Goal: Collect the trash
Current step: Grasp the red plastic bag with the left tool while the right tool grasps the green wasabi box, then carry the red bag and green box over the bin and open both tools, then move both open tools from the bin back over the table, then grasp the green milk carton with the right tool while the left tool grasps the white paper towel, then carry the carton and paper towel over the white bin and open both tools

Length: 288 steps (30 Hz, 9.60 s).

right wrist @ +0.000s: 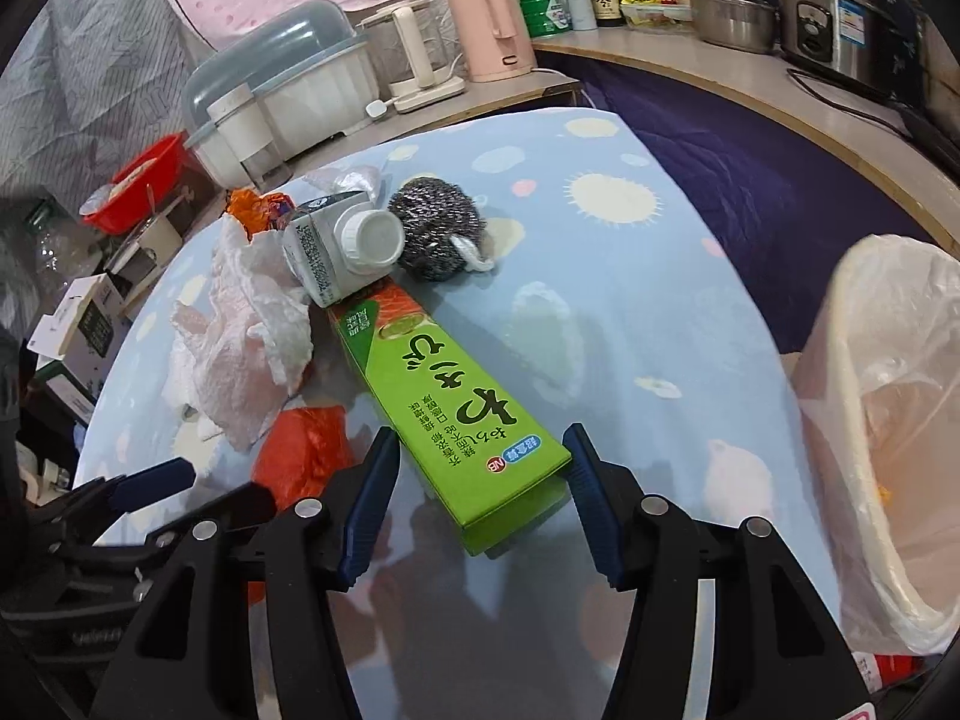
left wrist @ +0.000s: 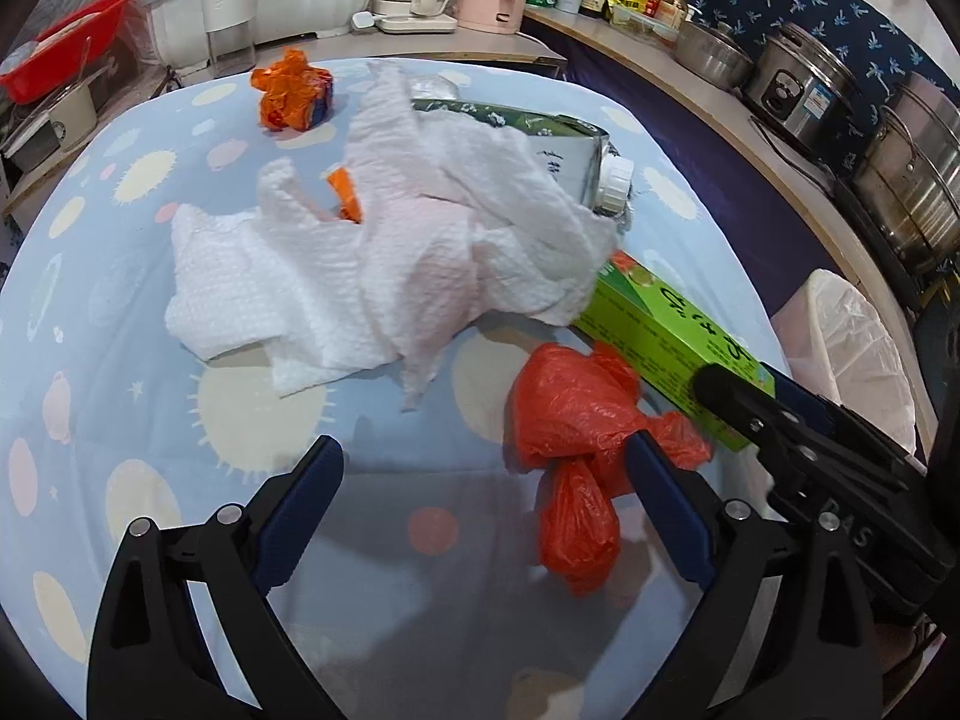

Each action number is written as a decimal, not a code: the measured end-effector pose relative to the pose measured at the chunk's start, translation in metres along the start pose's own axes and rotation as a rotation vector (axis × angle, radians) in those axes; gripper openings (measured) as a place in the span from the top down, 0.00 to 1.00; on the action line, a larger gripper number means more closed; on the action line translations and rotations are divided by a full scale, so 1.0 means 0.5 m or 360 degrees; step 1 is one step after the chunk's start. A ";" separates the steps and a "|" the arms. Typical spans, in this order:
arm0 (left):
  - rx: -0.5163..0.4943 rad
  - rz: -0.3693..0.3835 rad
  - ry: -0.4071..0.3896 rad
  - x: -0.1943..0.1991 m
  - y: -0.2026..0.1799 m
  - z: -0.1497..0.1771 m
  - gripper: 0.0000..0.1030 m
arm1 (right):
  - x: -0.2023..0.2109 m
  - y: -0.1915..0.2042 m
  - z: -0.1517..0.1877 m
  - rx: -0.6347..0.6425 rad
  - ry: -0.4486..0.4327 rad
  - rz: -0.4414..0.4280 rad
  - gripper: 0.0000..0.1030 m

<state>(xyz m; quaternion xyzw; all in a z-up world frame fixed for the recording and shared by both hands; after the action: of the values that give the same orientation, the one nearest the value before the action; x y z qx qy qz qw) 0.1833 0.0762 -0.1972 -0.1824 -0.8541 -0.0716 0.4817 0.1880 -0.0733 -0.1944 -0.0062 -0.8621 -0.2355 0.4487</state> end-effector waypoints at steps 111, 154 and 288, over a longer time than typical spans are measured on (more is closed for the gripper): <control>-0.0588 0.0377 -0.0255 0.037 -0.514 -0.227 0.17 | 0.410 -0.412 -0.203 -0.0641 -0.0737 0.0338 0.39; 0.0139 -0.0085 -0.0101 0.046 0.124 -0.059 0.10 | -0.026 0.080 -0.123 0.0116 -0.0113 -0.0052 0.25; -0.0731 0.0835 -0.0458 0.233 -0.612 -0.264 0.99 | 0.391 -0.440 -0.059 -0.0856 -0.0474 0.0307 0.54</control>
<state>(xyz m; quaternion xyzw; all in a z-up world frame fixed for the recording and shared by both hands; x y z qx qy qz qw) 0.1173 -0.2174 -0.0129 -0.5065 -0.7989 -0.1091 0.3054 0.0449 -0.3203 -0.1163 -0.2405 -0.8206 -0.4078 0.3202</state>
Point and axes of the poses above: each gripper's, at about its wrist camera, not at the fingertips, and x roughly against the way its jaws point, y to its left, z to its underside, the point moved 9 cm from there along -x, roughly the way its jaws point, and after that the axes turned 14 degrees about -x, right-handed, at the moved point
